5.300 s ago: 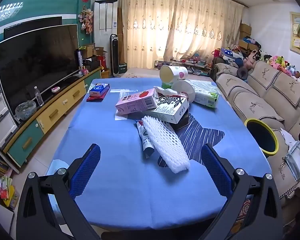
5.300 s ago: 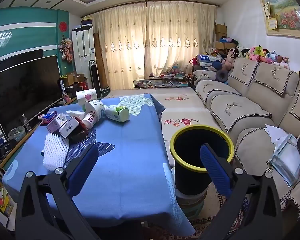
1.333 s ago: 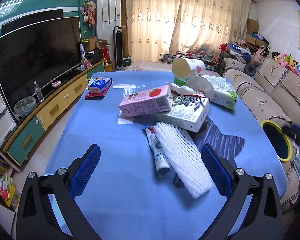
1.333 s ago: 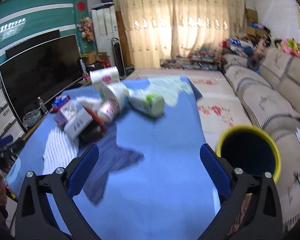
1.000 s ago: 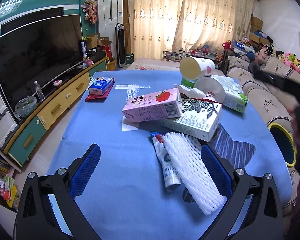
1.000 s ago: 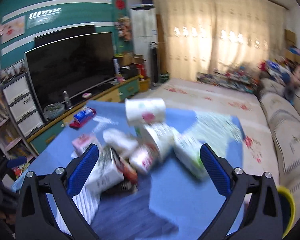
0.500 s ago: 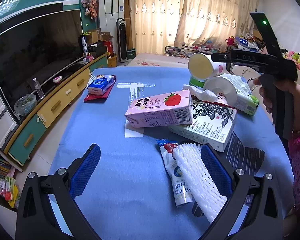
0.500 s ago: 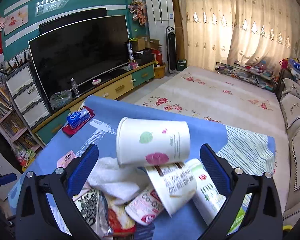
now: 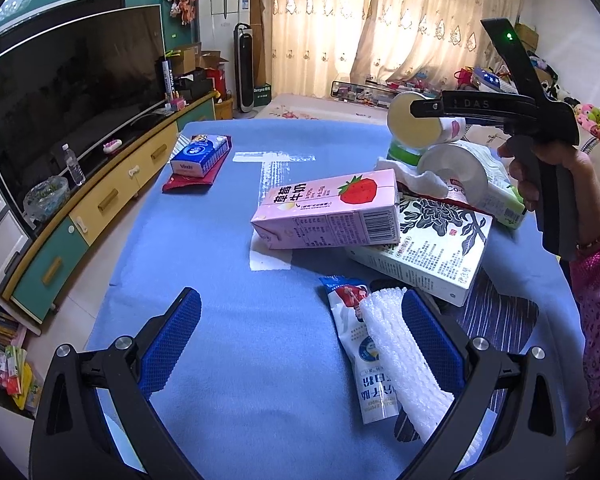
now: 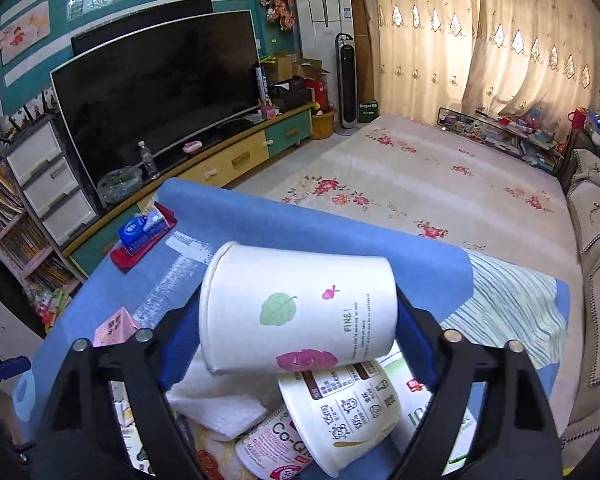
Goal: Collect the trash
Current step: 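Reach the right gripper to the white paper cup and close on it, then carry the paper cup with the right gripper over the bin and release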
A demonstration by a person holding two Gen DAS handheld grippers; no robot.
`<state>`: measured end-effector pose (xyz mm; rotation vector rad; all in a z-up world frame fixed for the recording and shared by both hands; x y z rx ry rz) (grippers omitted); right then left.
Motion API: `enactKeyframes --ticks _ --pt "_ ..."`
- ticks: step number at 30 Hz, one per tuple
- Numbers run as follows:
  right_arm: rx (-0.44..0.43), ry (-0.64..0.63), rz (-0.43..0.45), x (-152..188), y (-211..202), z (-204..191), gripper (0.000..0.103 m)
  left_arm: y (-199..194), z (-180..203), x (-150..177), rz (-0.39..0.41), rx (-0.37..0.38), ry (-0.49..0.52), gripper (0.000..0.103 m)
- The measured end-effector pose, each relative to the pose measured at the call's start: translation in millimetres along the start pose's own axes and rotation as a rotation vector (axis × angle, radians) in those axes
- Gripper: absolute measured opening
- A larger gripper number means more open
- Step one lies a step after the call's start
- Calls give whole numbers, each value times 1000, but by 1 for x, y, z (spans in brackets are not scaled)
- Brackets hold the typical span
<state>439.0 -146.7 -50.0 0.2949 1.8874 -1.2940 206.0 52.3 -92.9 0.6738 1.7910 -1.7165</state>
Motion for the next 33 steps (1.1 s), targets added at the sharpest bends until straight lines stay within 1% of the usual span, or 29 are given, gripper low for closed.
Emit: enactKeyframes --ticks 5,10,13,17,20,23,25,26,28,30,32,33 --pt "4 0 40 -1 -17 -5 80 -3 2 1 4 8 5 99" --pt "2 19 99 2 -56 -7 80 -13 8 0 22 15 14 99" --pt "22 50 135 11 -87 2 80 -21 14 1 36 20 20 99" --pt "85 118 163 35 -127 27 80 -28 24 4 45 42 23 99" --pt "152 166 176 59 -156 48 80 -33 34 8 43 66 23 99" --pt "212 233 178 93 -183 74 80 -39 47 13 45 86 34 99" --pt "274 275 186 117 -200 93 80 -42 57 16 45 89 54 99" --pt "324 309 188 135 -211 109 80 -44 61 18 45 90 64 99" --pt "370 375 190 165 -225 131 80 -46 69 22 43 92 77 99" --pt "408 432 176 192 -232 151 80 -47 75 27 38 93 83 99" --pt "470 489 148 224 -235 175 80 -49 80 30 31 93 86 99" --pt "486 508 136 234 -233 181 80 -50 82 33 27 91 88 99"
Point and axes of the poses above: each gripper's, at about its wrist camera, not at the fingertips, and y roughly the way its jaws point, z to its right, x to its underside, the point moved 5 cm from there along y, roughly the way its jaws point, and after that the axes turned 4 degrees about y, right-handed, at the moved point
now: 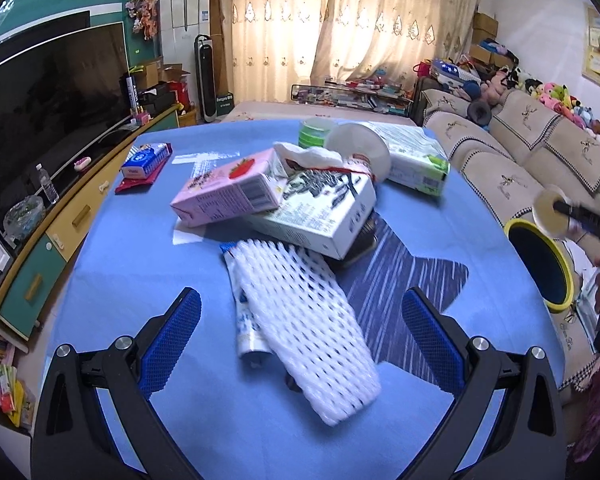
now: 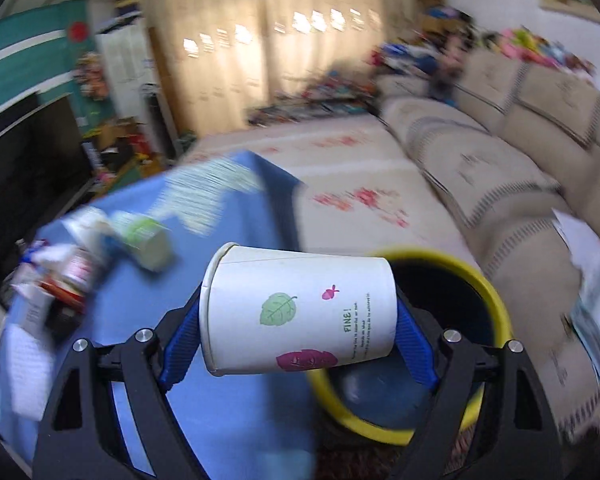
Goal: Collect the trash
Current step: 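Carry the paper cup with the right gripper over the bin and release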
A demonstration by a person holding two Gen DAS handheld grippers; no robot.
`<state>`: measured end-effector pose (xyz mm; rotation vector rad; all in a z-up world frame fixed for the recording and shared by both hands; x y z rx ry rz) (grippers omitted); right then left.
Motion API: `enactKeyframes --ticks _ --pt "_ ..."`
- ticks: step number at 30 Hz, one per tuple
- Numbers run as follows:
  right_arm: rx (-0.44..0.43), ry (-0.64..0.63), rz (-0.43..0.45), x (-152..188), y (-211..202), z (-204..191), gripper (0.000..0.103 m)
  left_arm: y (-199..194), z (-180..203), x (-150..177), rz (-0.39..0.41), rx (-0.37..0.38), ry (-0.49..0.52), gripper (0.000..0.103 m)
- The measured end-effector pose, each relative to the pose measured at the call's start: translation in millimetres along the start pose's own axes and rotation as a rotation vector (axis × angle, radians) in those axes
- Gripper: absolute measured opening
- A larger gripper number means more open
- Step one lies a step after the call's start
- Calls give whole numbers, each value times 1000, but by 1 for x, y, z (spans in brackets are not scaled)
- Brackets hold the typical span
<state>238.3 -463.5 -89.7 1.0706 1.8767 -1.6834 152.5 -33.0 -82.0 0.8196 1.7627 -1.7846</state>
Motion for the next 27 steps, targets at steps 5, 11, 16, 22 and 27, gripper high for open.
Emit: enactKeyframes --ticks 5,11,16,22,27 --pt "97 51 -68 29 32 53 80 0 4 7 -11 -31 4 99" --pt "158 80 -108 44 64 80 80 5 5 12 -37 -64 -3 99" --pt "162 116 -105 48 69 96 89 12 8 12 -60 -77 4 99" --pt "152 125 -90 48 62 98 89 15 14 14 -78 -83 13 99" --pt "125 143 -72 52 51 94 91 16 7 23 -106 -96 -16 99"
Point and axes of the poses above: each gripper's, at about its wrist camera, not at the fingertips, and y roughly the way its jaws point, z to its right, x to its underside, the point moved 5 cm from there along y, roughly the way its jaws point, and after that the axes turned 4 degrees about y, right-handed, at the moved point
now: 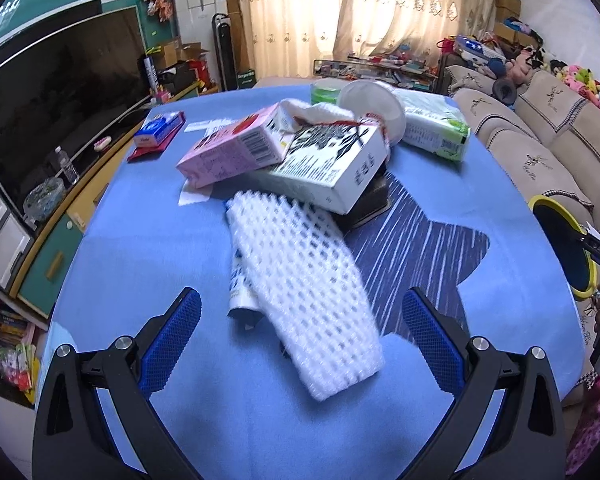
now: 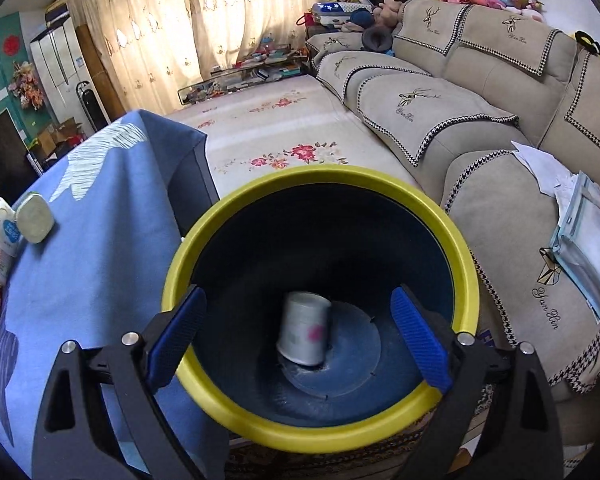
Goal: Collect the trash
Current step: 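Carry the paper cup with the right gripper over the bin and release, then grasp the white foam fruit net with the left gripper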
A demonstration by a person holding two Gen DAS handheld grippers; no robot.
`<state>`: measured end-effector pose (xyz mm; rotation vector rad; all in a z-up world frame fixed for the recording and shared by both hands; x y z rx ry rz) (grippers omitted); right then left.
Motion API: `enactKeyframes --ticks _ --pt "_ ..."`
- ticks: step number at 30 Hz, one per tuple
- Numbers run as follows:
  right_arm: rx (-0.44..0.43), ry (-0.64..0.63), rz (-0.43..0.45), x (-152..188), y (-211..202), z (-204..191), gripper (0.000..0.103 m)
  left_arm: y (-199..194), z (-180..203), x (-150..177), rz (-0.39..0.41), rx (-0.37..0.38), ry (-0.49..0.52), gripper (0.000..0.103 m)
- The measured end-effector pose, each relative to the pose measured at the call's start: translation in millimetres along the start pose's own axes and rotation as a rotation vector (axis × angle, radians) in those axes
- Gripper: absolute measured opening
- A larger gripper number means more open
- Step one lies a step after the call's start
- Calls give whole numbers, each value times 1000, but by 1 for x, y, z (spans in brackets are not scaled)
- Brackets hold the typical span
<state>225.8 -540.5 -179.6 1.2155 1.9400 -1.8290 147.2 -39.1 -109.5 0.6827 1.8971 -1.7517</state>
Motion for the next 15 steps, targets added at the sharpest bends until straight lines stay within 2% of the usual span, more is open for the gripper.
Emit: enactKeyframes --ticks 6,11,15 --pt "-26 -23 -2 1 -4 -14 91 8 -13 14 -51 3 -62 96" --pt "-32 -52 9 -5 -7 -26 91 15 -12 15 -81 46 -98 77" --pt "-42 -60 9 -5 -8 -32 91 23 0 18 -125 103 -89 68"
Point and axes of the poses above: each gripper's, at about its wrist camera, not at the fingertips, and y roughly the way its jaws point, z to its right, x to its underside, the point moved 5 cm from there along y, roughly the way its jaws point, and after that the axes turned 4 degrees about y, right-handed, at the moved point
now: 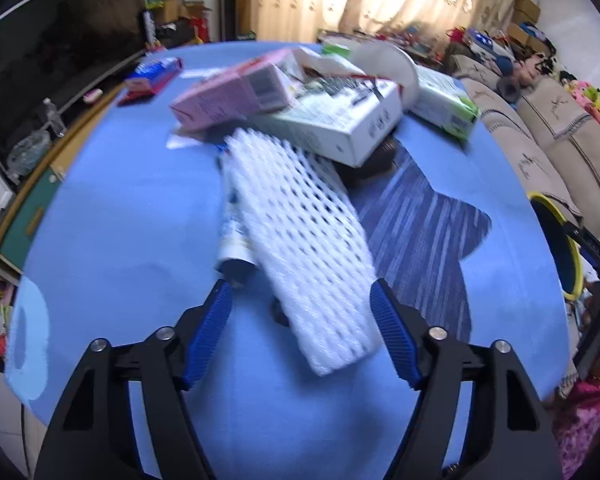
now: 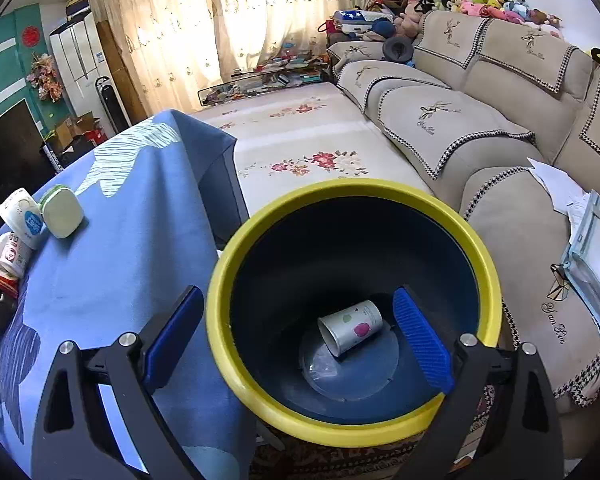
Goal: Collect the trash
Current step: 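Grasp the white foam fruit net with the left gripper, then carry the foam net with the left gripper over the bin and release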
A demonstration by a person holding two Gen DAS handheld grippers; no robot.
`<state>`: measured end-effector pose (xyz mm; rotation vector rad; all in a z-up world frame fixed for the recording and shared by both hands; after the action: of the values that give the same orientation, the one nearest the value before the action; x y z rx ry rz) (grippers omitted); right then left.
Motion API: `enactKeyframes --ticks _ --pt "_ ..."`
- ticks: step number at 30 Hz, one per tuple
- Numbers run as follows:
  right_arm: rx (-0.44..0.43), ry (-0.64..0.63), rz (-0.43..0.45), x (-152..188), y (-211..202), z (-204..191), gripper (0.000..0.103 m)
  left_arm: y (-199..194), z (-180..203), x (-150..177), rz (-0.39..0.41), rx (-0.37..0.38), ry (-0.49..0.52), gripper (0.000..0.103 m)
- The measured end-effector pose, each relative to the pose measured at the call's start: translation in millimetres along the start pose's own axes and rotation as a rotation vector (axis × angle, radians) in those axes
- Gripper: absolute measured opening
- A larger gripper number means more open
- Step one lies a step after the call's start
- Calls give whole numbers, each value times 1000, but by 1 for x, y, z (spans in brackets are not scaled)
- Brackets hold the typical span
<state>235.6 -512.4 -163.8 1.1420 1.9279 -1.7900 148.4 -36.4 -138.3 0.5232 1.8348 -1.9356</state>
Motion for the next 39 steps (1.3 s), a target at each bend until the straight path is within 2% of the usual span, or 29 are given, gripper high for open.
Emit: enactKeyframes --ticks 6,7,10,15,17,21,26,32,39 --pt "-5 -6 -2 -1 0 -3 91 1 2 2 -12 31 -20 36" --pt "-6 -4 -1 -2 0 -2 91 1 2 1 -9 27 -18 28" --pt "-11 2 2 -2 -1 -1 91 -3 6 0 4 22 7 16" --pt "-15 5 10 -3 -5 0 91 -24 19 -4 61 17 102 14" --pt "-19 6 13 -4 -7 0 91 -32 20 -4 59 21 120 14" --pt "-25 9 21 -6 -12 2 91 -59 29 0 64 48 188 14" --pt "-39 18 44 -8 -22 3 91 -85 58 3 144 108 296 14" --pt "-10 13 116 -13 -55 12 91 -72 108 -14 200 198 362 14" --pt "58 54 197 -13 -96 47 93 -34 201 -44 149 330 475 14"
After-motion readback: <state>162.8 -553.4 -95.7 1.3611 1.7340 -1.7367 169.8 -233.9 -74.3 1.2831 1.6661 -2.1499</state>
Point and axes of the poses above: each gripper's, at about its wrist camera, not at the fingertips, and y roughly the way its jaws point, z to its right, x to its underside, the point moved 5 cm from there along y, roughly the way its jaws point, and after that the axes turned 4 degrees about y, right-handed, at the moved point
